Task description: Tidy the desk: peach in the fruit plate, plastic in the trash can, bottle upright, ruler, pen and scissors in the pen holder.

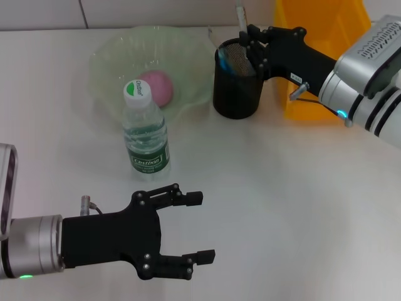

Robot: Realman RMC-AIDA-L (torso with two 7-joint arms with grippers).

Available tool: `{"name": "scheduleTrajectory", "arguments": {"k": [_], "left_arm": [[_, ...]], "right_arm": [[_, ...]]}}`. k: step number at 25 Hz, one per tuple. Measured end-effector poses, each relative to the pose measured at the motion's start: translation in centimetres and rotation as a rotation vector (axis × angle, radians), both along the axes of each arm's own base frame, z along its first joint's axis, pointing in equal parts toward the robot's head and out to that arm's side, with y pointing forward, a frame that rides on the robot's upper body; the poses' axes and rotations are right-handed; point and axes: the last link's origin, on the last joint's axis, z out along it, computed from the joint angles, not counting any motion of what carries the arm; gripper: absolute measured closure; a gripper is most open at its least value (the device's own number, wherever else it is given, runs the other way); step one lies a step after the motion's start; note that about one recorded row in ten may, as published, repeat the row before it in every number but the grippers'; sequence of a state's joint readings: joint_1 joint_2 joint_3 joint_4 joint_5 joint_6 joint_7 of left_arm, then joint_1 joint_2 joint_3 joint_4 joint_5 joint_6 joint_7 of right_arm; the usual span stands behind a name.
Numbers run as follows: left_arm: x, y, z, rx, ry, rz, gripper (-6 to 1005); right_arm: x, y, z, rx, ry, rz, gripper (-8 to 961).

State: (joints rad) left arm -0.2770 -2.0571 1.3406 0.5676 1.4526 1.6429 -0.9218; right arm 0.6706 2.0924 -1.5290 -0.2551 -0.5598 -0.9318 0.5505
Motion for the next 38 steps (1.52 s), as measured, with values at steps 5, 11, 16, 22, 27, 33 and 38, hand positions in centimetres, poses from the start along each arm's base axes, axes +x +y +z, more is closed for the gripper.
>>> {"name": "scheduleTrajectory", "arguments": {"k": [5, 11, 16, 22, 27, 33, 38], "left_arm": [[0.0, 0.0, 0.0, 0.0, 0.0, 0.0, 126], [-0.2, -0.1, 0.1, 0.001, 0.001, 0.004, 126], [-0.2, -0.2, 0.1, 0.001, 0.0, 0.006, 126], [-0.3, -0.1, 0.3, 0.007, -0.002, 0.011, 126], [-0.4, 0.1, 0.5, 0.021, -0.001, 0.02, 126], [-1.0, 0.5, 0.6, 0.052, 0.016, 0.057, 126], [-1.1, 0.7, 0.4, 0.061, 0.027, 0.069, 126]], "right_arm": [[0.4, -0.5, 0.1, -0.001, 0.012, 0.0, 816], [0.3, -2.1, 1.0, -0.005, 0.138, 0.042, 664], [0.6, -4.9, 3.0, -0.016, 0.301, 0.101, 447], [2.5, -8.9, 4.1, -0.079, 0.337, 0.151, 185], [5.0, -12.8, 4.9, -0.234, 0.301, 0.173, 123], [6.9, -17.3, 5.4, -0.467, 0.213, 0.256, 113], [7.9, -18.3, 5.3, -0.522, 0.17, 0.235, 113]]}}
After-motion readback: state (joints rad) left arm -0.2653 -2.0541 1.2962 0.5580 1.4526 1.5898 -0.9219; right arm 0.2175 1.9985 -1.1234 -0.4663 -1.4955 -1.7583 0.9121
